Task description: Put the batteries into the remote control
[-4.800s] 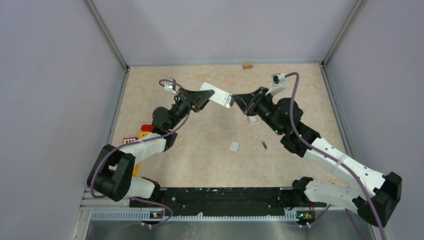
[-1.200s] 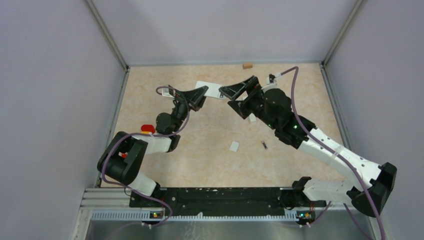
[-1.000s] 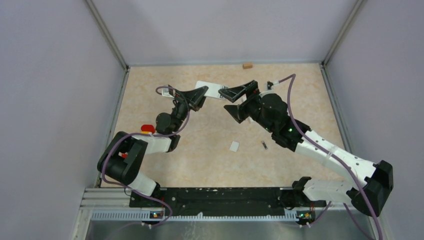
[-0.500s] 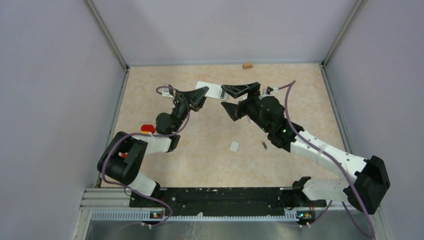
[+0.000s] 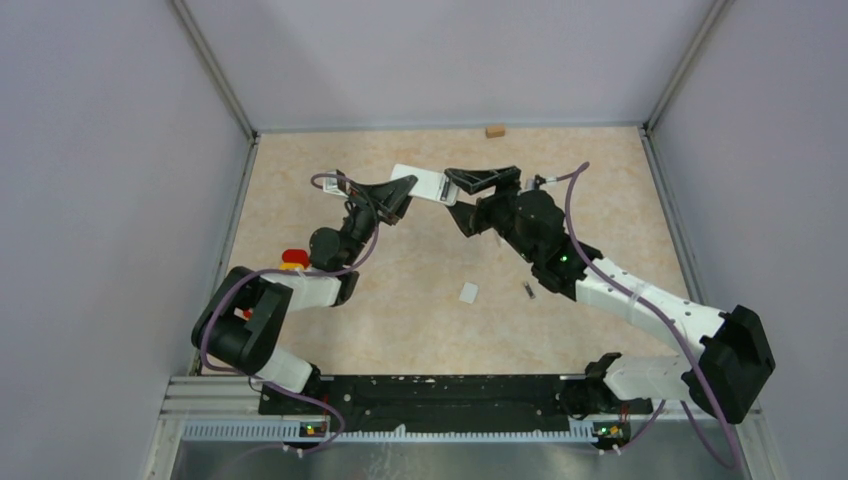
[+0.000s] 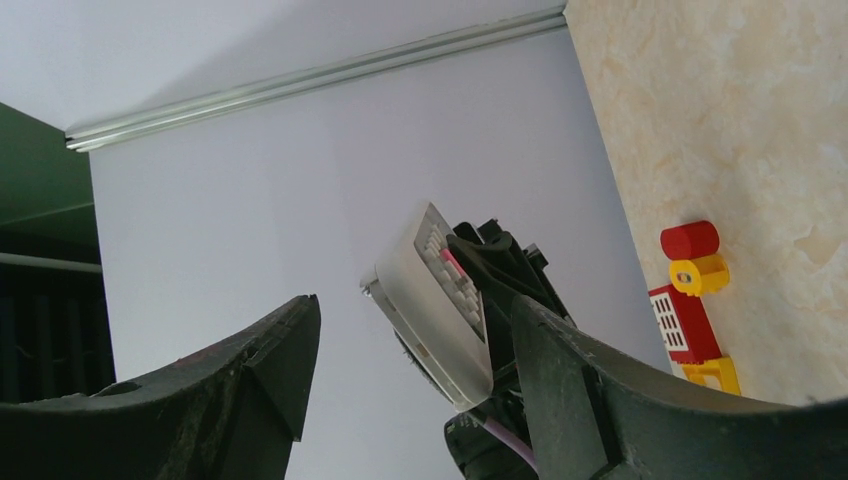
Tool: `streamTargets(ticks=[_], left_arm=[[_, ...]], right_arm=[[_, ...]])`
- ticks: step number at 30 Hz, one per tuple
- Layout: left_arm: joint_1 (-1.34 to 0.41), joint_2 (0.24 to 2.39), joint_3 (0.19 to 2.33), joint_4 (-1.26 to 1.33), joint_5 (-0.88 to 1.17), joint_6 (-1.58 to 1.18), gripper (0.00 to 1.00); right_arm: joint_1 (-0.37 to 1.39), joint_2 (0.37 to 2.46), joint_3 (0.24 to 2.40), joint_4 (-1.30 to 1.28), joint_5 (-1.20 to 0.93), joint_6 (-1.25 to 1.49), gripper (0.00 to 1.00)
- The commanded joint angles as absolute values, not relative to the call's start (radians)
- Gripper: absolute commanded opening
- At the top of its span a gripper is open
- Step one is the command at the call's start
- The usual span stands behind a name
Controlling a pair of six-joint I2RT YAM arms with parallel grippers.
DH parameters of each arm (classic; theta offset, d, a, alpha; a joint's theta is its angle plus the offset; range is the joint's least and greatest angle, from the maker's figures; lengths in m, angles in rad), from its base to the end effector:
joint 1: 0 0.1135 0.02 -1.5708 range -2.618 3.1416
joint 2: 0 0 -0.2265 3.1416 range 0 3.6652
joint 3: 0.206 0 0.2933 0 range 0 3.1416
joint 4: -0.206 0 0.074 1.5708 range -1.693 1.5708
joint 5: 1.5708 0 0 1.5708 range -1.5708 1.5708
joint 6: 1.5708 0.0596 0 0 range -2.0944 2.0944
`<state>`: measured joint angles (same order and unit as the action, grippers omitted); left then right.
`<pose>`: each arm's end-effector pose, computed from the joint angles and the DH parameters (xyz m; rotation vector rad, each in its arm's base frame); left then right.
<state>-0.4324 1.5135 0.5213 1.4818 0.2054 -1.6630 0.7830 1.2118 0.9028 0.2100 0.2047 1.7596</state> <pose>0.2955 -0.1498 0.1943 -0.5712 1.1969 -1.9536 0.2665 0.2481 0.2823 1.0958 1.6687 1.6597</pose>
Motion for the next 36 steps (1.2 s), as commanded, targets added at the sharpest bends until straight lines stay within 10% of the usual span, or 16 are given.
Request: streamTargets(ticks=[1, 26, 36], left_arm=[[-0.428, 1.477, 0.52, 1.62, 0.227, -1.645, 0.0], [-0.43, 1.492, 0.544, 1.619, 0.227, -1.656, 0.0], [-0.425, 1.493, 0.539, 1.593, 0.235, -1.699, 0.0]], right_arm=[[0.766, 1.215, 0.908, 0.251, 0.212, 1.771, 0.67], [0.764, 1.243, 0.906, 0.281, 0.14, 1.694, 0.25], [0.761, 1.203, 0.942, 0.187, 0.193, 1.467, 0.45]])
